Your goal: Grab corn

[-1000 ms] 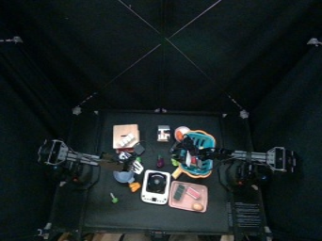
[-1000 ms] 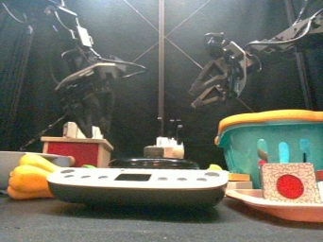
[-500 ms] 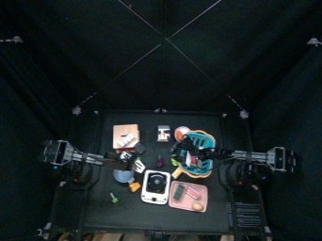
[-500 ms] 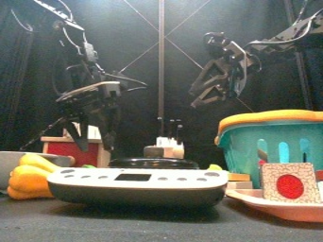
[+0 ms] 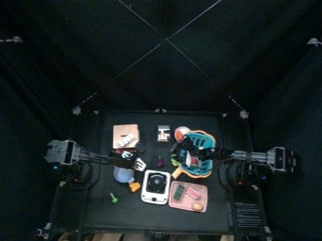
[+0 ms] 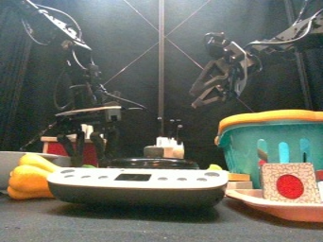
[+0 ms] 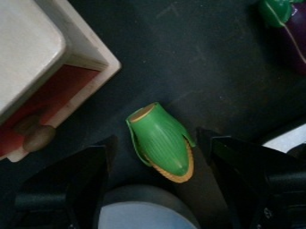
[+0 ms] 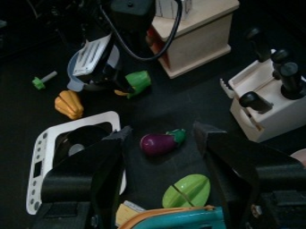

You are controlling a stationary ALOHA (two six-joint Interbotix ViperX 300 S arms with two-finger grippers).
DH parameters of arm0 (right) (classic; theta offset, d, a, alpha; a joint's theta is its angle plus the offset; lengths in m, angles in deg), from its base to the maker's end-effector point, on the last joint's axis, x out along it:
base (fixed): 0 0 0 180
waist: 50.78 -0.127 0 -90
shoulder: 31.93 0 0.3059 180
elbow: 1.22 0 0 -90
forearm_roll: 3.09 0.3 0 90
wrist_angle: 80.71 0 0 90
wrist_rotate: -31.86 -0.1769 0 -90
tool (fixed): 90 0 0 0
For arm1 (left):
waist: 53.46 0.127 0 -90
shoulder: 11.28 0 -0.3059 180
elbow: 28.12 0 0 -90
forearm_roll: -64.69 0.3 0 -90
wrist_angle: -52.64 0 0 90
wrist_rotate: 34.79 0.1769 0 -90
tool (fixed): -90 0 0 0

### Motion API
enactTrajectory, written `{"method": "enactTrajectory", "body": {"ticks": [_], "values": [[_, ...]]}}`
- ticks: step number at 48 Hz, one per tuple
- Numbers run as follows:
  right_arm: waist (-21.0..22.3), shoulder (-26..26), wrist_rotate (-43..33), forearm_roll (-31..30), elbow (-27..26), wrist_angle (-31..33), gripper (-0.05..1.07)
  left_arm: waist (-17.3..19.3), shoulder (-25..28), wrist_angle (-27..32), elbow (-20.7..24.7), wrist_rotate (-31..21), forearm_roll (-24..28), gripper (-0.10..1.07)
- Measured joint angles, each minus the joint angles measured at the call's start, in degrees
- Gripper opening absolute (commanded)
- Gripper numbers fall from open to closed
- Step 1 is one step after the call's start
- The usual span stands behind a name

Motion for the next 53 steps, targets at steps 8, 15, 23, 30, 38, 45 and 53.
{"method": "enactTrajectory", "body": {"ticks": [8, 15, 23, 30, 38, 45, 53], "values": [[0.00, 0.00, 0.00, -0.09, -0.09, 0.00, 0.91, 0.44, 1.05, -1.23, -0.09, 0.00, -0.18, 1.02], [0.00, 0.00, 0.09, 0.00, 0.00, 0.00, 0.91, 1.05, 2.11, -3.87, 0.00, 0.09, -0.44, 1.01], [0.09, 0.00, 0.18, 0.00, -0.09, 0.00, 0.91, 1.67, 2.99, -5.80, -0.09, 0.26, -0.79, 0.98], [0.09, 0.00, 0.09, 0.00, -0.09, 0.00, 0.91, 2.02, 3.25, -6.15, 0.00, 0.26, -0.88, 0.89], [0.09, 0.09, 0.09, -0.09, -0.09, 0.00, 0.91, 2.11, 3.25, -6.15, -0.09, 0.35, -1.23, 0.80], [0.09, 0.00, 0.09, -0.09, -0.09, 0.00, 0.91, 2.11, 3.25, -5.98, -0.26, 0.70, -1.93, 0.76], [0.09, 0.00, 0.09, -0.09, -0.09, 0.00, 0.91, 2.11, 2.64, -5.80, -0.35, 1.23, -2.11, 0.75]]}}
